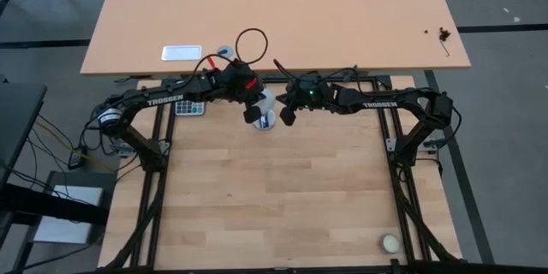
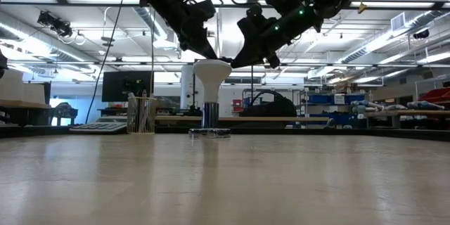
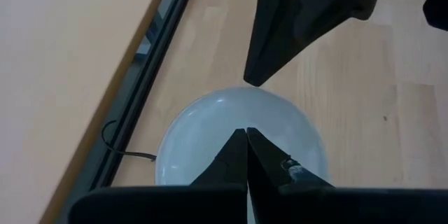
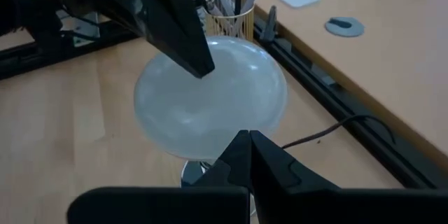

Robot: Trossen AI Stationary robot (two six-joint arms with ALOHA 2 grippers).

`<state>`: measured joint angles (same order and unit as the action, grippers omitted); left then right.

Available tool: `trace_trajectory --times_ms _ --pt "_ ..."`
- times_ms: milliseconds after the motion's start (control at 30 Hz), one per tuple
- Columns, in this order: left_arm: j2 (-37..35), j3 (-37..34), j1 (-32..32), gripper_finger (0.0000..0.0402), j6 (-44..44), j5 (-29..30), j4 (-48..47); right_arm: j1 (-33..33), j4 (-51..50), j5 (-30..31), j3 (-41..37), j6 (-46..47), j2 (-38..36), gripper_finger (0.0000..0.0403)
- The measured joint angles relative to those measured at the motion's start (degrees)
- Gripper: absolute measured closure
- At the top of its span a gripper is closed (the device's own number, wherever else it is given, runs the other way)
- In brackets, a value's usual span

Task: Screw lightbulb
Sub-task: Insert the white lightbulb on the silver lamp

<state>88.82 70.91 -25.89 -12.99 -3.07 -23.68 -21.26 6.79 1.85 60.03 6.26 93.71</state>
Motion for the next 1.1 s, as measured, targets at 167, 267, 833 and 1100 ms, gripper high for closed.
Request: trace_trajectory --times_ms 167,267,833,1100 --pt "0.02 -0.02 0.02 0.0402 0.07 -0.59 0.04 -0.14 0.77 1.10 0.00 0.22 0.00 0.0392" --pt "0.02 -0.02 0.02 0.0402 0.05 -0.59 0.04 -0.70 1.47 2.21 0.00 0.20 0.00 0.0392" --pt "0.02 -0.04 0.00 0.0402 -0.02 -0.59 0.11 -1.84 -9.91 -3.70 7.58 -3.51 0.50 0.0392" --pt "0.00 -0.04 0.00 0.0402 -0.13 -0.55 -0.13 -2.03 -8.02 -1.67 7.69 -2.85 4.76 0.0392"
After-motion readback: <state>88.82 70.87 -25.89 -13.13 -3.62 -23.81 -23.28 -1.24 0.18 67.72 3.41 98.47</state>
